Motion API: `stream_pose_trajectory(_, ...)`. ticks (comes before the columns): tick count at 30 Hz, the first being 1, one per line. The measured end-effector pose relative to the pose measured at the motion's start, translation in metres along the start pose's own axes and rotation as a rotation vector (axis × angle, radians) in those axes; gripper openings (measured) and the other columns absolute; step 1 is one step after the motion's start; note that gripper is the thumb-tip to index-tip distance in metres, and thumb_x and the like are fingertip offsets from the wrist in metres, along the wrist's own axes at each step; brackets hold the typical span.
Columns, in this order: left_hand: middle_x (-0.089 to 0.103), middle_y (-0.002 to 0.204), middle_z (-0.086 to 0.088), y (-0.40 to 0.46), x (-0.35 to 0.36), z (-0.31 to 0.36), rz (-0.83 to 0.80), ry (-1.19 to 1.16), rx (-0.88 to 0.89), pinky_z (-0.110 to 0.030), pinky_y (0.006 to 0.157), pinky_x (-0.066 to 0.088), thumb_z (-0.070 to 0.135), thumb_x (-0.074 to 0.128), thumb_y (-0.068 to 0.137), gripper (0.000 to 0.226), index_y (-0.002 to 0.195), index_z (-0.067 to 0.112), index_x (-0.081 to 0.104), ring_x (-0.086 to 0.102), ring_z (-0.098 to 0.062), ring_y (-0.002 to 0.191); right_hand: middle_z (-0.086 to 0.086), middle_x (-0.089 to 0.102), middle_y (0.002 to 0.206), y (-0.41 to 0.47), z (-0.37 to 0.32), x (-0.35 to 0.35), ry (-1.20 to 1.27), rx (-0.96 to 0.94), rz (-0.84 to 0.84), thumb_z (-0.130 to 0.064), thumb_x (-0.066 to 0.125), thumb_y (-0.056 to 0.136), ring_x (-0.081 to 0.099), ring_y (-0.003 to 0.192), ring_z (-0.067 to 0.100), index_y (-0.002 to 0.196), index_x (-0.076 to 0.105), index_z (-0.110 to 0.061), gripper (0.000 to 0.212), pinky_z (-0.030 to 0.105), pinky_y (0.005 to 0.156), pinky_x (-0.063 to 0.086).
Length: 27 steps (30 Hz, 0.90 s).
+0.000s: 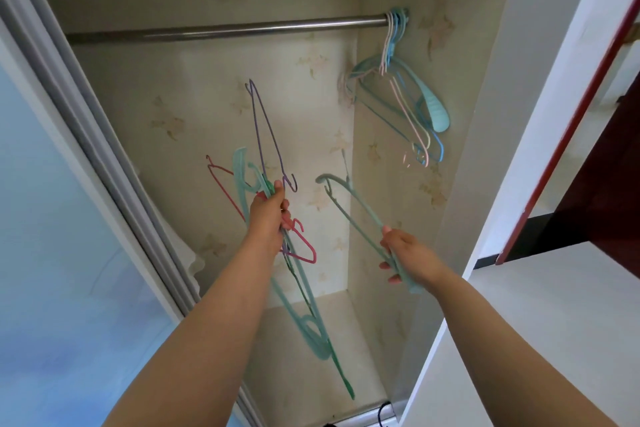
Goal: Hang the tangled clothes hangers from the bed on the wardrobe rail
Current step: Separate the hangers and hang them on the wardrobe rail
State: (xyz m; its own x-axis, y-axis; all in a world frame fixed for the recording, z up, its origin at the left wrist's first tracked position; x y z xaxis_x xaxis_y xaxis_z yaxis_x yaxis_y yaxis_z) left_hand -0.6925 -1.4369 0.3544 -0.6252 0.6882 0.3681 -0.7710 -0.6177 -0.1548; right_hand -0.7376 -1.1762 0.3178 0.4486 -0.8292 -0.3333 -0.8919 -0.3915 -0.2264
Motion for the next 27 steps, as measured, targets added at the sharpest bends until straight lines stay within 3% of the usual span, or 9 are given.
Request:
stream_pose_trajectory(5,0.030,0.052,0.004,0.002,0.002,0.012,-0.048,-0.002,0.021,-0.017,0.035,0.022,0.022,0.056,0.097,0.028,0.073,0.017,0.042,0.023,-0.004,0.032,0.008,0.053,0.091,0.019,-0.098,-0.023,0.143,-0.095,0.088,-0.049,0.034,0.099,0.064,0.086,0.032,0.080,0.049,-0.017,0.040,0.040,0.067,0.055)
stream_pose_trajectory(12,0.033,0.043,0.008,-0.001,-0.005,0.013,-0.057,-0.055,-0.016,-0.016,0.033,0.023,0.016,0.056,0.096,0.024,0.075,0.015,0.045,0.025,-0.006,0.031,0.008,0.048,0.105,0.048,-0.201,-0.049,0.264,-0.139,0.123,-0.056,0.032,0.097,0.062,0.080,0.031,0.085,0.050,-0.018,0.044,0.035,0.056,0.053)
stream_pose_trajectory(15,0.034,0.044,0.007,-0.006,-0.004,0.012,-0.053,-0.064,-0.028,-0.016,0.035,0.022,0.016,0.056,0.096,0.026,0.074,0.015,0.042,0.025,-0.006,0.031,0.008,0.050,0.103,0.064,-0.218,-0.053,0.300,-0.107,0.127,-0.059,0.034,0.095,0.062,0.086,0.035,0.090,0.050,-0.018,0.044,0.035,0.054,0.052)
stream_pose_trajectory(19,0.034,0.045,0.007,-0.009,-0.003,0.018,-0.075,-0.089,-0.032,-0.017,0.035,0.023,0.018,0.056,0.096,0.028,0.074,0.016,0.040,0.025,-0.005,0.032,0.001,0.049,0.089,0.085,-0.219,-0.050,0.355,-0.049,0.093,-0.057,0.038,0.095,0.054,0.081,0.024,0.089,0.049,-0.022,0.037,0.039,0.056,0.055)
stream_pose_trajectory(24,0.031,0.049,0.006,-0.012,-0.001,0.029,-0.111,-0.061,-0.003,-0.018,0.035,0.023,0.019,0.055,0.097,0.025,0.076,0.016,0.041,0.023,-0.006,0.034,0.000,0.047,0.091,0.096,-0.207,-0.077,0.410,-0.030,0.181,-0.055,0.041,0.095,0.049,0.079,0.016,0.097,0.050,-0.019,0.037,0.048,0.064,0.054)
stream_pose_trajectory(27,0.030,0.050,0.006,-0.019,0.002,0.032,-0.110,-0.024,0.007,-0.018,0.035,0.024,0.019,0.056,0.097,0.026,0.076,0.016,0.042,0.024,-0.006,0.034,0.003,0.051,0.085,0.097,-0.201,-0.087,0.436,-0.034,0.194,-0.056,0.042,0.094,0.051,0.072,0.018,0.086,0.050,-0.017,0.041,0.047,0.067,0.054)
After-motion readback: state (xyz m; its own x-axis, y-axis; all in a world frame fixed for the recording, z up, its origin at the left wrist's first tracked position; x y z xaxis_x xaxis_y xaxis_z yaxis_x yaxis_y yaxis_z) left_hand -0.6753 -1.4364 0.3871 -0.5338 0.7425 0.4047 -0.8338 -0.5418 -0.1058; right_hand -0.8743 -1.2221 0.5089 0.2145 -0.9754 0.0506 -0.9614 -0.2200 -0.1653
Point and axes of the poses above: each hand's wrist, its own y-axis towards the middle knuckle, its own x-axis out of the palm, z = x × y, the point moved 8 cm from there along y, towards the middle knuckle
